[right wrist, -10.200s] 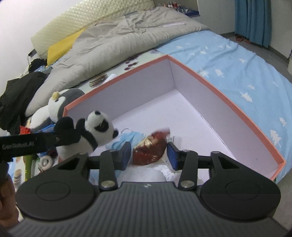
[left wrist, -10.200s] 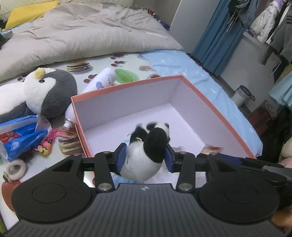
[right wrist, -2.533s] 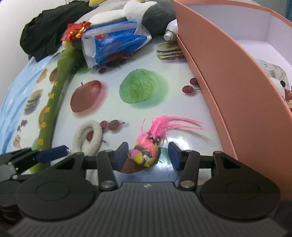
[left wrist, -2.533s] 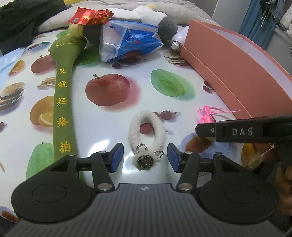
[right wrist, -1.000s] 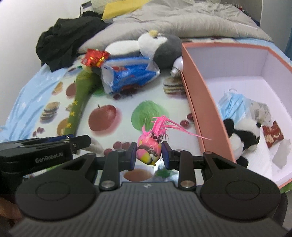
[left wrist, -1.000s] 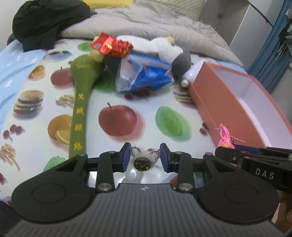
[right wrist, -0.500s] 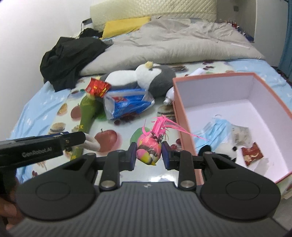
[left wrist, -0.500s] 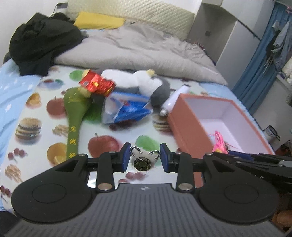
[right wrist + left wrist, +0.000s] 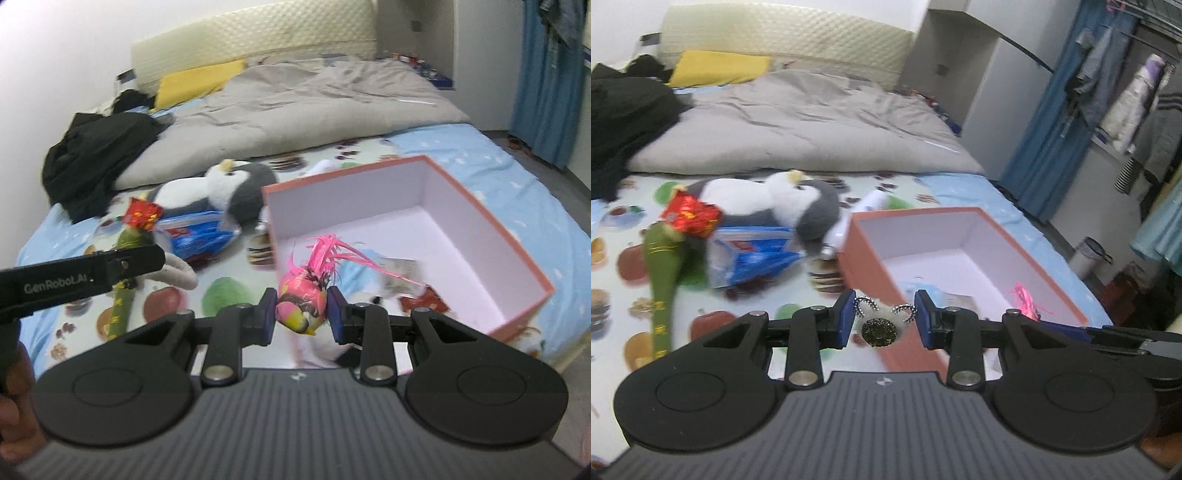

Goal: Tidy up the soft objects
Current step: 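Carry both items over the pink box and open both tools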

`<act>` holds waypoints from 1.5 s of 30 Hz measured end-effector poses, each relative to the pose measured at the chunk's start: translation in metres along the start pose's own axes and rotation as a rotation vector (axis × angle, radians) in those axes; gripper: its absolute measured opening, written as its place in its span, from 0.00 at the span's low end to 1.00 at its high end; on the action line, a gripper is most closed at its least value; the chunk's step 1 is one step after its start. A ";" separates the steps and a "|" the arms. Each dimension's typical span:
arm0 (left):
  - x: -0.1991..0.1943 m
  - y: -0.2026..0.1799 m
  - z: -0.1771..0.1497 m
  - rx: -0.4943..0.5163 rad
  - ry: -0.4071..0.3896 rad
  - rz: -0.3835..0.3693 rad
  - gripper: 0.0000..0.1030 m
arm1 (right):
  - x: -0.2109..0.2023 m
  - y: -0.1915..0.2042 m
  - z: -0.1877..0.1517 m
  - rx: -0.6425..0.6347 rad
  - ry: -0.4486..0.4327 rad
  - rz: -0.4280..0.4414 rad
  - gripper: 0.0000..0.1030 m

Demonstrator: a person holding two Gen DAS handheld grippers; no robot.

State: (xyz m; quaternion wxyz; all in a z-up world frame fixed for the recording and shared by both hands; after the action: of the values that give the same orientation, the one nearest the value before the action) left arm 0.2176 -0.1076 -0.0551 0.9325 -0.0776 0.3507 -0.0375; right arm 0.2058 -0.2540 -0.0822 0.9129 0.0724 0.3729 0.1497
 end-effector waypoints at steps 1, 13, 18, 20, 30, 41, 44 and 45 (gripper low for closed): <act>0.004 -0.007 0.000 0.008 0.005 -0.011 0.39 | -0.001 -0.007 -0.001 0.010 0.003 -0.010 0.32; 0.078 -0.074 0.004 0.092 0.124 -0.079 0.39 | 0.029 -0.076 0.001 0.109 0.074 -0.062 0.32; 0.128 -0.089 0.001 0.118 0.187 -0.073 0.39 | 0.062 -0.104 0.000 0.148 0.129 -0.066 0.32; 0.146 -0.092 -0.001 0.122 0.214 -0.072 0.39 | 0.074 -0.114 -0.002 0.155 0.153 -0.072 0.32; 0.225 -0.102 -0.013 0.147 0.327 -0.065 0.39 | 0.122 -0.154 -0.012 0.208 0.248 -0.084 0.32; 0.238 -0.100 -0.012 0.121 0.348 -0.067 0.49 | 0.132 -0.163 -0.015 0.217 0.277 -0.099 0.45; 0.227 -0.099 -0.007 0.128 0.325 -0.059 0.49 | 0.122 -0.160 -0.012 0.223 0.256 -0.092 0.45; 0.221 -0.099 -0.006 0.127 0.320 -0.061 0.49 | 0.119 -0.159 -0.011 0.223 0.249 -0.093 0.45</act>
State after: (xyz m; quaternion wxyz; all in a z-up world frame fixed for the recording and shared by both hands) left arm 0.3780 -0.2331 -0.1857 0.8663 -0.0222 0.4890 -0.0995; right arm 0.3133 -0.3656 -0.2072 0.8519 0.1365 0.5004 0.0727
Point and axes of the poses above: each gripper's, at about its wrist camera, not at the fingertips, and x roughly the way its jaws point, y to its left, z to its top, the point moved 10 cm from there along x, roughly the way its jaws point, and after that the axes turned 9 degrees about z, right-handed, at the moved point
